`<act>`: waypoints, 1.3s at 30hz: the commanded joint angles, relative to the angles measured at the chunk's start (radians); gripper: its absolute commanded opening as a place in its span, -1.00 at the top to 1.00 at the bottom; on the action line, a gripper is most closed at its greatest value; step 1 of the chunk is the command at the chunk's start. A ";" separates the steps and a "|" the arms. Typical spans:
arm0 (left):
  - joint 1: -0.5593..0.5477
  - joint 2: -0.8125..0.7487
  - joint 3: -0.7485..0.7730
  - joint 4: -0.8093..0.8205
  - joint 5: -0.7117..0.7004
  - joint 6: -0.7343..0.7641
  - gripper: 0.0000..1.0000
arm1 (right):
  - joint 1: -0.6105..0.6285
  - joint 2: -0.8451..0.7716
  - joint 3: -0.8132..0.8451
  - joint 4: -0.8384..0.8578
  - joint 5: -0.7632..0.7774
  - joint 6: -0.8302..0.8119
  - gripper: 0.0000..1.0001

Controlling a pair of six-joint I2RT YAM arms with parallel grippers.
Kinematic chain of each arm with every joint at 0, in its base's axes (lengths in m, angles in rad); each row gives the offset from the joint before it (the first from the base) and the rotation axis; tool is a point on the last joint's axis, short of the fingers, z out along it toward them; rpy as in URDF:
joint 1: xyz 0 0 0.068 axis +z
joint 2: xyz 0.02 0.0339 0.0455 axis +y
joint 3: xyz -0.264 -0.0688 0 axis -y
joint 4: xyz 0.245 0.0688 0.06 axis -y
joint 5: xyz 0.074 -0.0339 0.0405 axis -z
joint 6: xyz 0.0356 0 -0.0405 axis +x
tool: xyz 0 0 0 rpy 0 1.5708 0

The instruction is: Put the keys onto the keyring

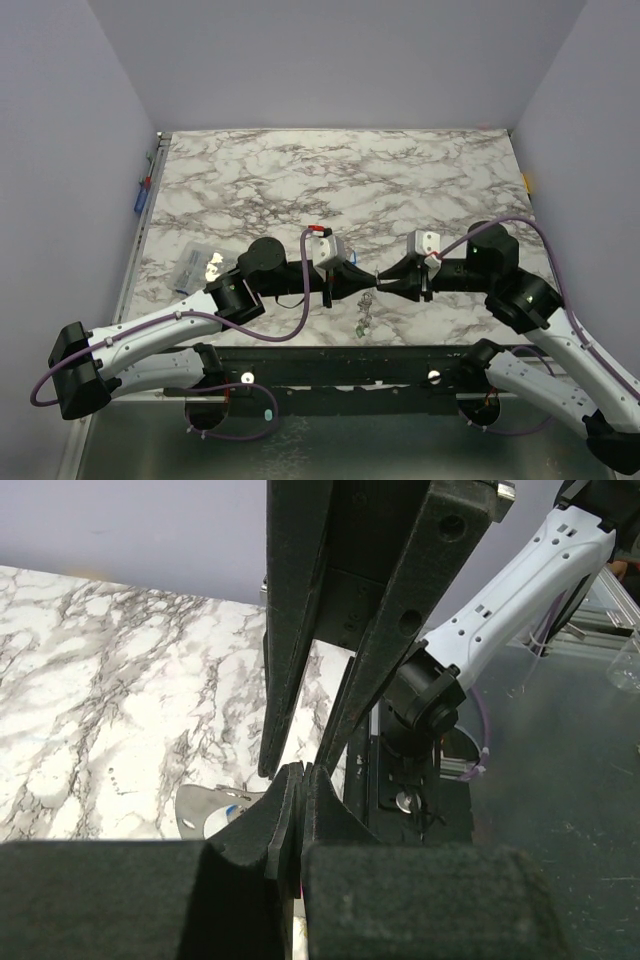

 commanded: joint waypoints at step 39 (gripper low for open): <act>-0.003 -0.095 0.033 -0.183 -0.093 0.115 0.03 | 0.007 -0.013 -0.015 0.063 -0.042 0.016 0.99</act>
